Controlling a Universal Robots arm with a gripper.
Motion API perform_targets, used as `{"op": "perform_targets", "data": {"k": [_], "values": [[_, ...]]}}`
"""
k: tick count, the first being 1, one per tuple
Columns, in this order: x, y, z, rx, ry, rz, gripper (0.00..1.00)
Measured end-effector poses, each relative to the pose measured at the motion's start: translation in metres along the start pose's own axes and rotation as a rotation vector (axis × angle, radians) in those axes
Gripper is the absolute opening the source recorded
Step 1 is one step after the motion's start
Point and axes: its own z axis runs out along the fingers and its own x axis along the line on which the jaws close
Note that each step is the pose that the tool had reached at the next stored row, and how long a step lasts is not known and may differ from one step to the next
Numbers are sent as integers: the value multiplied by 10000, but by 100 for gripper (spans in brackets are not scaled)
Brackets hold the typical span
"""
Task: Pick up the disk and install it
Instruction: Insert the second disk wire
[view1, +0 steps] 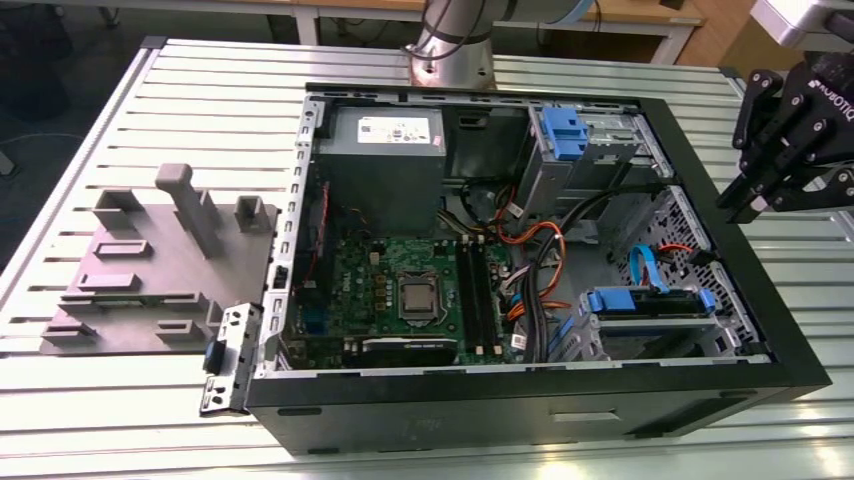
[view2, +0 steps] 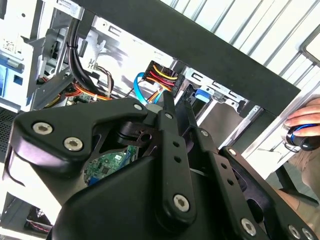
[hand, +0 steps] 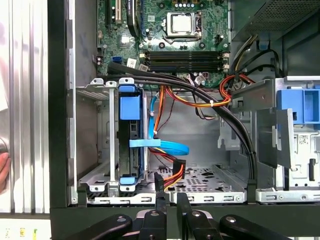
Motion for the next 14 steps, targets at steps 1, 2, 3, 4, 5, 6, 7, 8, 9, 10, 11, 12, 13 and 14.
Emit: {"op": "perform_targets", "data": {"k": [1,2,3,4,5,6,7,8,9,10,11,12,13,14], "values": [[0,0,3,0,-2,0,24],[0,0,10,0,-4,0,24],[1,0,18,0,-4,0,24],[1,0,27,0,-3,0,24],[1,-1,38,0,-3,1,24],[2,-1,50,-2,-2,0,24],[5,-2,63,-10,-2,0,24],[10,-5,74,-27,-1,-1,24],[18,-7,86,-53,1,-2,24],[25,-8,97,-79,2,0,24],[32,-9,108,-105,2,0,24],[42,-11,119,-132,2,0,24],[52,-13,133,-158,1,1,24],[56,-14,149,-171,0,1,24]]}}
